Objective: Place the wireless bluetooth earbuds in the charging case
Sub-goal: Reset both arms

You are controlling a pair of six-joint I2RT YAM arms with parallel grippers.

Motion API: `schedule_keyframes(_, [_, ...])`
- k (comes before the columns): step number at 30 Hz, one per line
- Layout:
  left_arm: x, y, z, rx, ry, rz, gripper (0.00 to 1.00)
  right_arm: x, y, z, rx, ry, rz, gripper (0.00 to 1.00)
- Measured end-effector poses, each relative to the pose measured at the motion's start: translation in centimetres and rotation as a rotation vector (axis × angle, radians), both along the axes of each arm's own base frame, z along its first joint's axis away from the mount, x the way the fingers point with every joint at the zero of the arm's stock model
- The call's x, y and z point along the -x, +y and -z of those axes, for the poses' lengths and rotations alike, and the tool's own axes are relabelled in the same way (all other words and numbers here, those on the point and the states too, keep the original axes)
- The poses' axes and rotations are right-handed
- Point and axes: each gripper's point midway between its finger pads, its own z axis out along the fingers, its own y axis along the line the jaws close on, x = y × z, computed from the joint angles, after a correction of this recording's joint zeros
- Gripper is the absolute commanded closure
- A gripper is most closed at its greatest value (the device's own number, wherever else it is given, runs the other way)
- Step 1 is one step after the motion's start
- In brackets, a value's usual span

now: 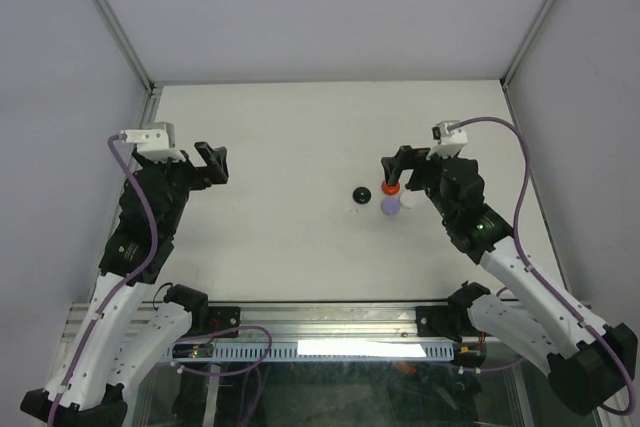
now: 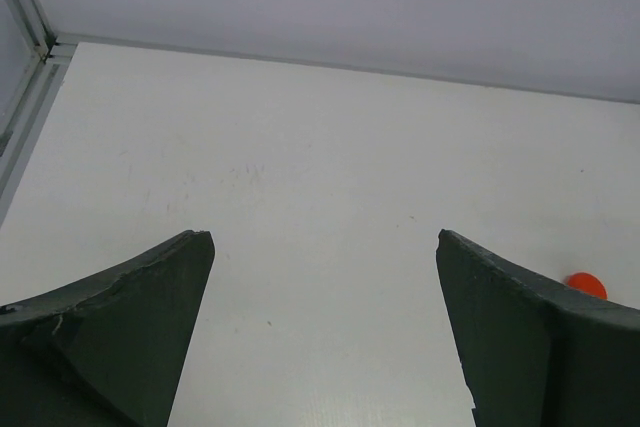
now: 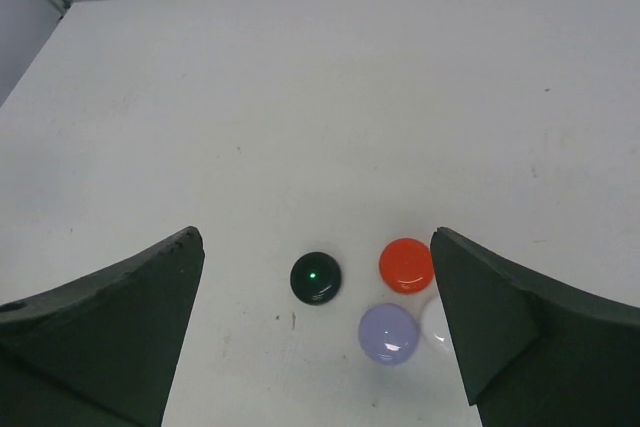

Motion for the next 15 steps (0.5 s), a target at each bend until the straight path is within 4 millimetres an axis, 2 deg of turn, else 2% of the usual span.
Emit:
schedule_keyframes(8, [3.2,1.2,-2.5,0.075,-0.101,-0.017,0.01,2.4,-4.9,-4.7,0.031,-0.15,0.147,0.01])
schedule_keyframes(15, [5.0,2.6,-2.1,0.125,-0.152,-0.066,0.01,4.4,-7.8,-6.8,0.016,-0.24,0.232,0.01])
